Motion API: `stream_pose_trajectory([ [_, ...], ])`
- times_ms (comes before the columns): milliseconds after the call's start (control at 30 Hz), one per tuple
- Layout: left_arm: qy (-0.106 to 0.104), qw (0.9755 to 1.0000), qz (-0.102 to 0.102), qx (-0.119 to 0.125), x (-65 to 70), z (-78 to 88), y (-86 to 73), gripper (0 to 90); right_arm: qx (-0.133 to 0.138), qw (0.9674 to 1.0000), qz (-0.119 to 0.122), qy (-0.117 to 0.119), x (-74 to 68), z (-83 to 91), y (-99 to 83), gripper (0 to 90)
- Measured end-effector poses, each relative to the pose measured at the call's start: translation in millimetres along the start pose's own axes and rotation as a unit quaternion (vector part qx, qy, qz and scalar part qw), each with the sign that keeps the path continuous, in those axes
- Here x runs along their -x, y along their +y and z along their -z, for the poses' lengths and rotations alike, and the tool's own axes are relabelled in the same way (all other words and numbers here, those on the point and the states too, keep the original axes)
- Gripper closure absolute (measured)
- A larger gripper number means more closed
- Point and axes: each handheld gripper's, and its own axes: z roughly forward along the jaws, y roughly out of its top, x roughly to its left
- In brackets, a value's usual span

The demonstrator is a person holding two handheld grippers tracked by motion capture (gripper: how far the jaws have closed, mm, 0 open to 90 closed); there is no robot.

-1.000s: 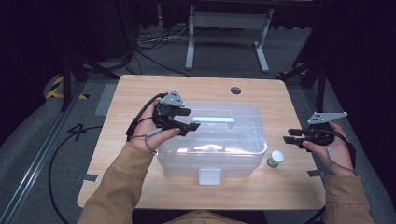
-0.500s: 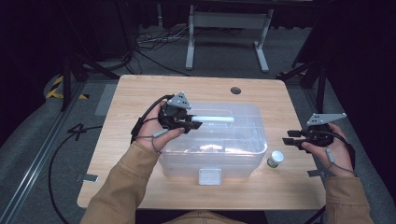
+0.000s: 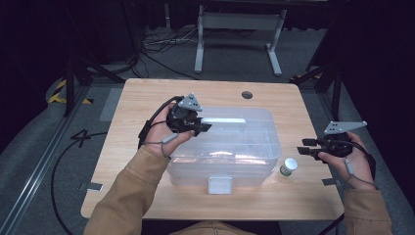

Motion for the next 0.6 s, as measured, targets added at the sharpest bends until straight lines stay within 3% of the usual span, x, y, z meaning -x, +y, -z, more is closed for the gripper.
stream_pose_trajectory([
  [300,-0.010,0.9997,0.019,-0.014,-7.4,1.4,9.8,76.1,0.008,0.9999,0.003,0.013,-6.9,5.9,0.5,62.3],
  [500,-0.016,0.9992,0.032,-0.020,-12.2,1.8,14.9,76.1,0.008,0.9990,0.015,0.042,-18.4,13.4,2.1,86.3],
  [600,-0.016,0.9990,0.034,-0.023,-13.9,2.1,16.8,76.1,0.008,0.9982,0.021,0.056,-23.1,13.8,3.1,89.8],
])
